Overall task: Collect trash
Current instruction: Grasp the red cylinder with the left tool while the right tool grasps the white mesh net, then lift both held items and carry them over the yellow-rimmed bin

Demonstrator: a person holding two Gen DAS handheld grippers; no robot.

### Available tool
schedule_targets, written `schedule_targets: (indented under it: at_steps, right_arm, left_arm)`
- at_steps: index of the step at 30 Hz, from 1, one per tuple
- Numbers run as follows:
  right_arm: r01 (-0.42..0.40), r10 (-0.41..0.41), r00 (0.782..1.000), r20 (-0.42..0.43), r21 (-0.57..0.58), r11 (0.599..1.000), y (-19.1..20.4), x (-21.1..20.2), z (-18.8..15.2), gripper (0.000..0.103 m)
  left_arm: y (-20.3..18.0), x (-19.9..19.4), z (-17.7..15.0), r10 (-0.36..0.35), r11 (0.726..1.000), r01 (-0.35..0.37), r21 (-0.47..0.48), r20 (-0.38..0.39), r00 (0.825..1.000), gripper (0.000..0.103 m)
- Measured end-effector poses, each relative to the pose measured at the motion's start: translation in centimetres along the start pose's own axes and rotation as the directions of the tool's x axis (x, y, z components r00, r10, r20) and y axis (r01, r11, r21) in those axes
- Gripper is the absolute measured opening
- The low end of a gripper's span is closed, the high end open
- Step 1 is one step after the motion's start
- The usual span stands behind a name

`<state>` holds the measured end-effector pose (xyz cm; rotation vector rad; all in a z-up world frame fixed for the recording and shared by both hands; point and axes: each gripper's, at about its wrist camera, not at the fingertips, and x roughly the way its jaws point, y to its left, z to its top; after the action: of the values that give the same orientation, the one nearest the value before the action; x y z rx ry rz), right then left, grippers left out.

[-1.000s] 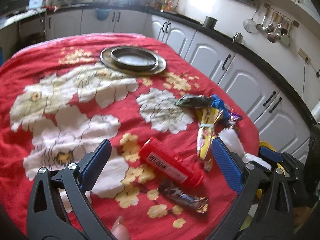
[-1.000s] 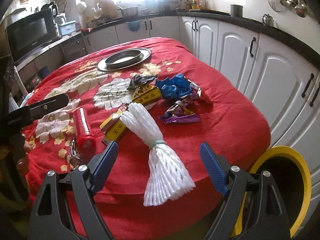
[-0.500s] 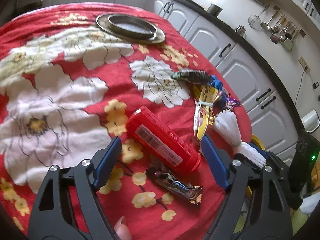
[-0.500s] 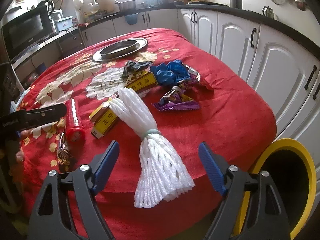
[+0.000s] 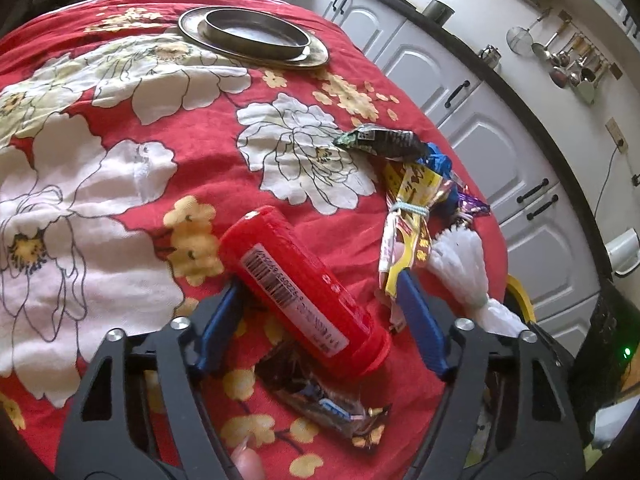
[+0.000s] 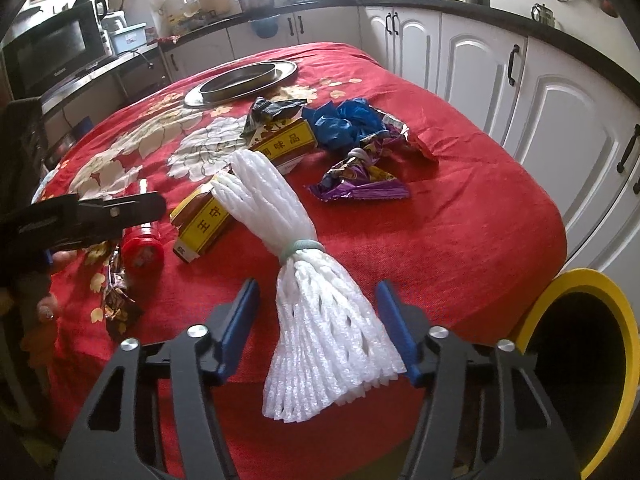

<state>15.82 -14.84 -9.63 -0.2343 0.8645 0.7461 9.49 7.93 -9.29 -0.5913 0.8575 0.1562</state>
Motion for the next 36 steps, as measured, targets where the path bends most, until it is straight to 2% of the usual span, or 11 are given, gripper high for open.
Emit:
schedule_targets:
  at_steps: [3,5,8,10,14,25,36]
  right_arm:
    - [-0.006,0.006,1.0,0.001,-0.002,1.0,0.0,-0.1,0.0,0.041]
    - [-0.009,0.009,1.0,0.002,-0.003,1.0,-0.1,-0.1,0.1,0.035]
    - [-0.014,0.014,1.0,0.006,-0.002,1.0,-0.1,-0.3,0.1,0.028]
    - [-0.017,0.017,1.0,0.009,-0.002,1.0,-0.1,-0.5,0.1,0.027]
    - [-0.021,0.021,1.0,0.015,-0.009,1.0,0.1,-0.8,0.1,0.025]
    - [-0.016,0.018,0.997,0.08,-0.019,1.0,0.1,-2.9,0.6,0.024]
    - [0.014,-0.017,0.988,0.155,0.022,1.0,-1.7,-5.7,1.2,0.024]
  left_arm:
    - [0.1,0.3,0.3,0.014,1.0,-0.014,-0.002,0.001,1.0,0.05]
    - [0.2,0.4,0.5,0.021,1.0,-0.021,0.0,0.003,1.0,0.039]
    - [0.7,0.6,0.8,-0.002,1.0,0.002,-0.012,0.003,1.0,0.035]
    - [0.9,0.6,1.0,-0.013,1.0,0.013,-0.017,0.005,1.0,0.032]
    - [1.1,0.1,1.4,-0.043,0.999,0.043,-0.023,0.023,0.999,0.03]
    - [-2.1,-3.6,1.9,-0.062,0.994,0.047,0.1,0.155,0.986,0.029]
    - [-5.6,-4.9,1.5,-0.122,0.98,0.091,0.18,0.171,0.978,0.029]
